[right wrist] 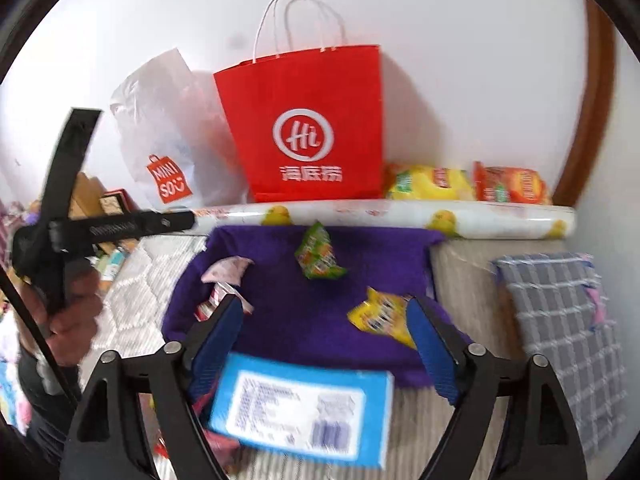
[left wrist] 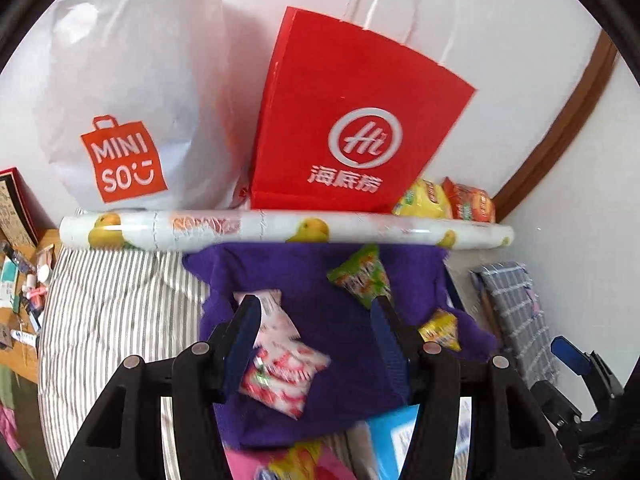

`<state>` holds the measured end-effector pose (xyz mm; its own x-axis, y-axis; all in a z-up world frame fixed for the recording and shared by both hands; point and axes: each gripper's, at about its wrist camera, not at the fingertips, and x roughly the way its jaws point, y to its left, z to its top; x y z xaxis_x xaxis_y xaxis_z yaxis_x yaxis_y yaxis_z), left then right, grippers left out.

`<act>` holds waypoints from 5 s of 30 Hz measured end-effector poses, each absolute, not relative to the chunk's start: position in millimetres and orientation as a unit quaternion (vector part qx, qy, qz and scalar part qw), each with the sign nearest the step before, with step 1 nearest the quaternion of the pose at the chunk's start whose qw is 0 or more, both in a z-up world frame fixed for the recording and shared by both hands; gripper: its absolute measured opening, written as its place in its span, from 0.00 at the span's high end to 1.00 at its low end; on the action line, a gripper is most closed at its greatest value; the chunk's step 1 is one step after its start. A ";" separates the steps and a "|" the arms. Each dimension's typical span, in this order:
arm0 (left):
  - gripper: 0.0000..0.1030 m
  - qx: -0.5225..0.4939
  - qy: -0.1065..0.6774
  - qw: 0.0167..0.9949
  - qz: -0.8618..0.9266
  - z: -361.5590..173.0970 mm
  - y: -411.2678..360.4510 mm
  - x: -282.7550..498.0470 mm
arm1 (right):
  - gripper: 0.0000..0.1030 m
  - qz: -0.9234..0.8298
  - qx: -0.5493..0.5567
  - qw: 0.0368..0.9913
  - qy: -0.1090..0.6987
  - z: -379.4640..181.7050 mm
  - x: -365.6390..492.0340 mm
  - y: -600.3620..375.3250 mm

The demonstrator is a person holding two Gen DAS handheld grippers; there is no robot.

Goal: Organize snacks
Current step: 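Open the left gripper over the towel and pull both grippers back, then grasp the long pink lollipop bag with the right gripper, then lift the lollipop bag with the right gripper while the left gripper grasps a pink peach candy bag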

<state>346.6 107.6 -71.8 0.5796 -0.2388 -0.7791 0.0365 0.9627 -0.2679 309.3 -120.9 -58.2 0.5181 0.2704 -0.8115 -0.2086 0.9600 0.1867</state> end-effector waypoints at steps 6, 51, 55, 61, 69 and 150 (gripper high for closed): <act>0.45 -0.109 0.449 0.883 -0.079 -67.9 113.8 295.0 | 0.14 0.116 0.040 0.889 0.441 -48.3 258.9 -131.6; 0.44 -0.147 0.496 0.853 -0.065 -147.6 130.8 173.9 | 0.19 0.214 -0.141 0.832 0.491 -168.4 105.7 -53.1; 0.44 -0.145 0.497 0.853 -0.064 -150.6 135.9 173.7 | 0.18 0.224 -0.154 0.836 0.476 -168.2 111.9 -45.4; 0.44 -0.147 0.501 0.850 -0.066 -154.6 142.7 170.6 | 0.18 0.247 -0.161 0.834 0.466 -170.6 124.3 -31.7; 0.44 -0.153 0.505 0.847 -0.060 -160.6 151.1 163.2 | 0.53 0.282 -0.154 0.825 0.464 -167.2 123.2 -23.4; 0.60 -0.045 0.475 0.877 -0.056 -140.8 103.6 110.6 | 0.73 0.116 0.002 0.877 0.466 -115.2 111.0 -158.7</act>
<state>110.6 103.6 -140.8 0.5433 -0.1415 -0.8275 0.0553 0.9896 -0.1329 111.0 -158.7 -115.2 0.5386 0.2057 -0.8170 -0.2018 0.9730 0.1120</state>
